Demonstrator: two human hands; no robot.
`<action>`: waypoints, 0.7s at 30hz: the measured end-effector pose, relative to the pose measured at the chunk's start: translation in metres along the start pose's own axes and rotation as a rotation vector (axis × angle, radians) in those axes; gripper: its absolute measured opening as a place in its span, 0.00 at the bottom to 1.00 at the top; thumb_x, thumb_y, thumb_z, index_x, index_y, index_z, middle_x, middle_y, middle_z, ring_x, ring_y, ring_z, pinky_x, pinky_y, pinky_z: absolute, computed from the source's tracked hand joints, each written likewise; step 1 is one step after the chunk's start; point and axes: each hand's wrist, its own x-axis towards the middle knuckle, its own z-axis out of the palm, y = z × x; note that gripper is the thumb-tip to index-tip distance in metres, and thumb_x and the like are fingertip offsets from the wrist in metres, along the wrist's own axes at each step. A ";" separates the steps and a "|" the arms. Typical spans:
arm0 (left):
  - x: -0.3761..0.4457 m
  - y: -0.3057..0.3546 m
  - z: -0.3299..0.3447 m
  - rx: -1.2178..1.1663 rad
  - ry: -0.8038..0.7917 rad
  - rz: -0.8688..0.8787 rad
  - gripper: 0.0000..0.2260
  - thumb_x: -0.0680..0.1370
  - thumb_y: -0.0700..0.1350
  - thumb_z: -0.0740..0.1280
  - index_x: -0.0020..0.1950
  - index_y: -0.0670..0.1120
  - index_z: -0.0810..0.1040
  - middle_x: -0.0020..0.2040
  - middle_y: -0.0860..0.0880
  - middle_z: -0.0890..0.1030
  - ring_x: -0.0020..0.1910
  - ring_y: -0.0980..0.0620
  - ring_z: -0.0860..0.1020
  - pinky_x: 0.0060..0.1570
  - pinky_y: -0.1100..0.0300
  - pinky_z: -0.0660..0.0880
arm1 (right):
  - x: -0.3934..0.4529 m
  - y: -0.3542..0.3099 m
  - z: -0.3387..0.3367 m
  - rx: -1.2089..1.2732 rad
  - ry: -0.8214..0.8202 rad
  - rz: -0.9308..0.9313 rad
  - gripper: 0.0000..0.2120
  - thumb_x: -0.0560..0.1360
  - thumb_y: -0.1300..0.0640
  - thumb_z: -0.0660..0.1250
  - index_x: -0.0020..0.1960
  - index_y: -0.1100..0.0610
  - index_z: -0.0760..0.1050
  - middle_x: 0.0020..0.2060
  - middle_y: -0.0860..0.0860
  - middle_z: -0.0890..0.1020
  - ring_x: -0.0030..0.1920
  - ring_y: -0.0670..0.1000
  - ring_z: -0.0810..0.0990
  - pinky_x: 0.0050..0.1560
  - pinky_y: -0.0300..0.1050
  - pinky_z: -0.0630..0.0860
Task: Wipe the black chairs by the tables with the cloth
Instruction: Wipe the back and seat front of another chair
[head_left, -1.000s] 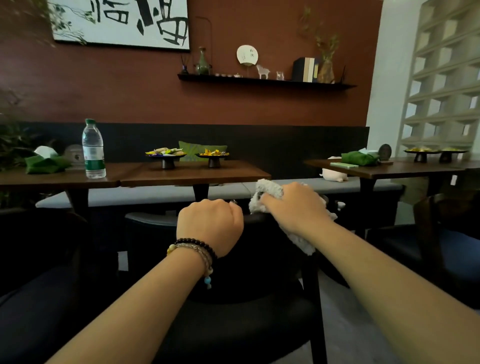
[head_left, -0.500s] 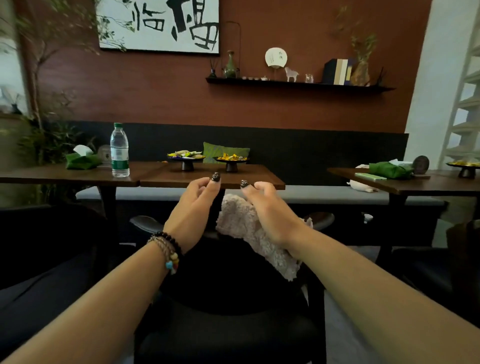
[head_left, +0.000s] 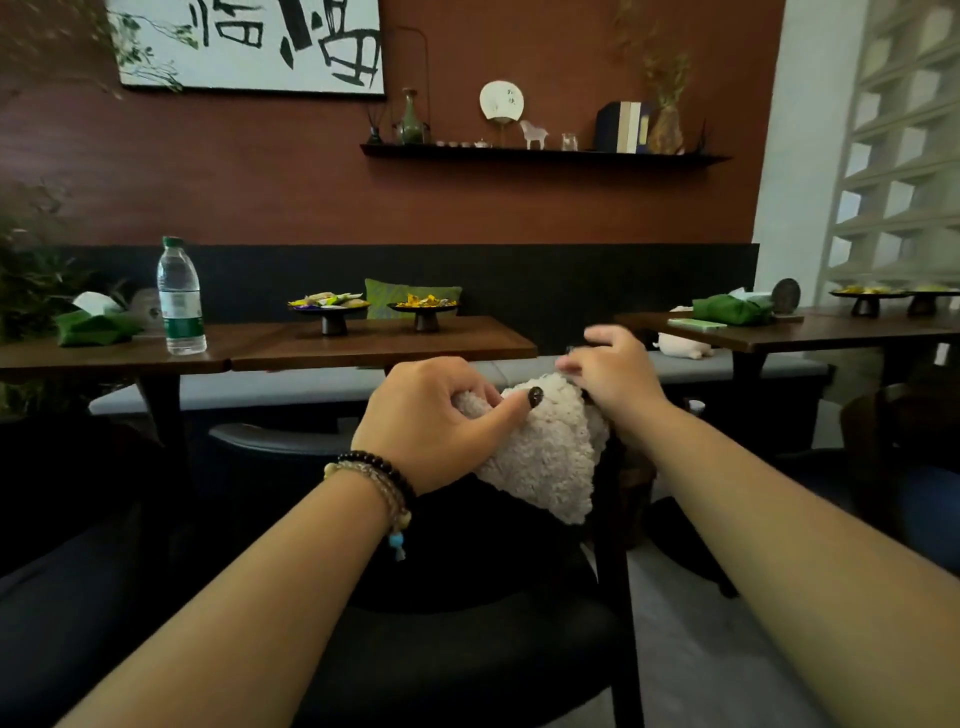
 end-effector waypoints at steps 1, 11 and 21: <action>0.002 0.003 -0.001 0.035 -0.022 0.012 0.20 0.67 0.68 0.67 0.37 0.52 0.81 0.38 0.54 0.82 0.39 0.55 0.80 0.41 0.51 0.79 | 0.005 0.004 -0.001 -0.050 -0.007 0.035 0.18 0.75 0.63 0.67 0.64 0.56 0.72 0.59 0.56 0.78 0.60 0.55 0.77 0.63 0.55 0.74; 0.032 0.041 0.039 0.947 -0.428 0.240 0.22 0.81 0.62 0.46 0.63 0.50 0.69 0.37 0.53 0.69 0.29 0.54 0.64 0.29 0.58 0.58 | 0.024 0.014 0.003 -0.357 -0.009 -0.023 0.18 0.78 0.62 0.59 0.67 0.57 0.70 0.60 0.56 0.75 0.55 0.53 0.73 0.50 0.47 0.68; -0.013 -0.012 -0.030 0.818 -0.219 0.406 0.28 0.77 0.64 0.38 0.57 0.54 0.73 0.43 0.54 0.73 0.36 0.54 0.73 0.29 0.60 0.66 | 0.019 0.016 0.000 -0.320 -0.085 -0.143 0.08 0.81 0.50 0.58 0.54 0.50 0.74 0.51 0.50 0.81 0.55 0.51 0.75 0.54 0.48 0.68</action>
